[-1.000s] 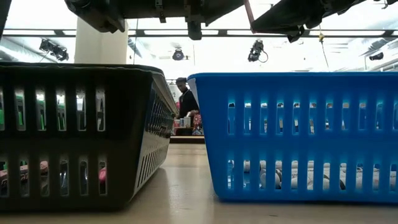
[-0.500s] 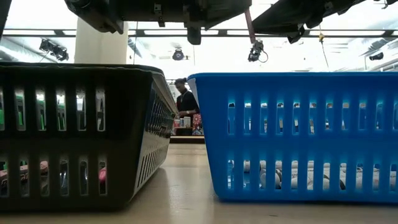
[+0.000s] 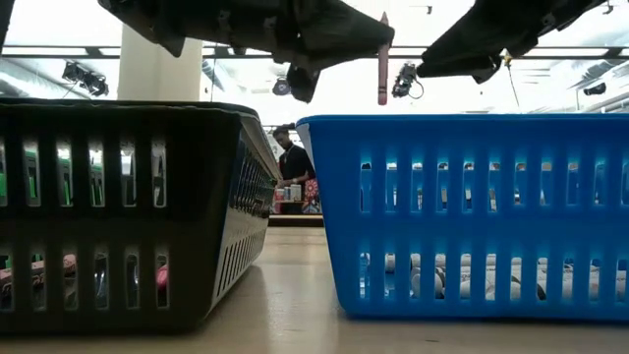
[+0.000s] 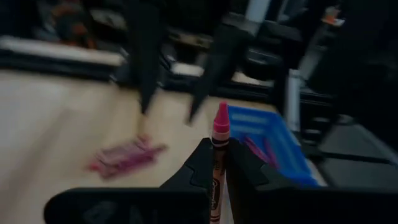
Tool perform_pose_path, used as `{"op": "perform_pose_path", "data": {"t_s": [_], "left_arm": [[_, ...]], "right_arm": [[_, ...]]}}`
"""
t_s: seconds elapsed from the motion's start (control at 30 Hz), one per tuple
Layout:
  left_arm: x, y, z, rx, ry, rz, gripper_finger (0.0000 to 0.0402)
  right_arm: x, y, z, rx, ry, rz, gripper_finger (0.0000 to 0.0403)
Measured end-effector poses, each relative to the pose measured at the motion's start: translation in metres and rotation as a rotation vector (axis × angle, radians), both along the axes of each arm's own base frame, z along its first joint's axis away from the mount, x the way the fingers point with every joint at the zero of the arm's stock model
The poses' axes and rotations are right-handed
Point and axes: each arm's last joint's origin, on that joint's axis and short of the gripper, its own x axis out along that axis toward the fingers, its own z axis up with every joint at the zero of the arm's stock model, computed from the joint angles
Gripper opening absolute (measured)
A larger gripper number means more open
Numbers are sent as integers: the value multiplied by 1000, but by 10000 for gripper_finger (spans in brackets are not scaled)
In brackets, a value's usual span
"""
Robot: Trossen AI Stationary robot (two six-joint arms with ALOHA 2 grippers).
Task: Sort crayons
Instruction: Put the pink crayon into the black bin
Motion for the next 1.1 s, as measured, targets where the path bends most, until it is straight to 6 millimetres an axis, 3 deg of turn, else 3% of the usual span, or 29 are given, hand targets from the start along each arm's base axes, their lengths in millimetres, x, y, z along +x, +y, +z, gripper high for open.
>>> {"op": "perform_pose_path", "data": {"t_s": [0.27,0.5,0.8,0.93,1.1], "left_arm": [[-11,-25,-5,-172,137,-98,25],[-37,-43,3,-195,313,-112,25],[-68,-72,-3,221,420,-344,25],[-76,-82,-9,426,404,-465,29],[-77,-86,-11,530,376,-522,59]], "right_arm": [[-5,0,-7,28,72,-26,158],[-9,2,-11,21,107,-31,158],[-8,0,-11,-33,108,-40,158],[-8,-1,-11,-34,109,-46,158],[-8,-2,-11,-34,110,-47,158]]}}
